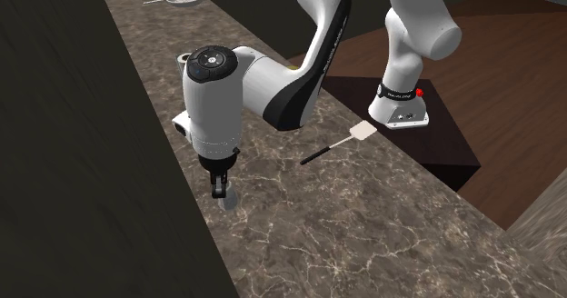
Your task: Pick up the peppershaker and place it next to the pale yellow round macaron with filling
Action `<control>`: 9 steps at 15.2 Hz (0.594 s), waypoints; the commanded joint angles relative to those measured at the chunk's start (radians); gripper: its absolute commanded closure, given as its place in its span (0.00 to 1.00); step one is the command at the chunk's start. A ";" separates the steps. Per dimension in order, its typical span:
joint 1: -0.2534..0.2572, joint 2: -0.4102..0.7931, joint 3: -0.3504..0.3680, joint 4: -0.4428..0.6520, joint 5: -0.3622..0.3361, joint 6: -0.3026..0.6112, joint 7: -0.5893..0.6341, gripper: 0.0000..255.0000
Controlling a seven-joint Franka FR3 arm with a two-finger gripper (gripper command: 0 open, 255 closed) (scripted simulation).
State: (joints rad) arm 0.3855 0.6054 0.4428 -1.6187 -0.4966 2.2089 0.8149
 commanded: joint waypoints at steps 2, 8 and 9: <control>0.000 0.000 0.000 0.000 0.000 0.000 0.000 1.00; -0.007 -0.033 0.014 0.016 0.022 -0.046 -0.019 1.00; -0.009 -0.039 0.016 0.020 0.026 -0.055 -0.023 1.00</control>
State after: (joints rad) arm 0.3765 0.5697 0.4565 -1.6095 -0.4748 2.1677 0.7969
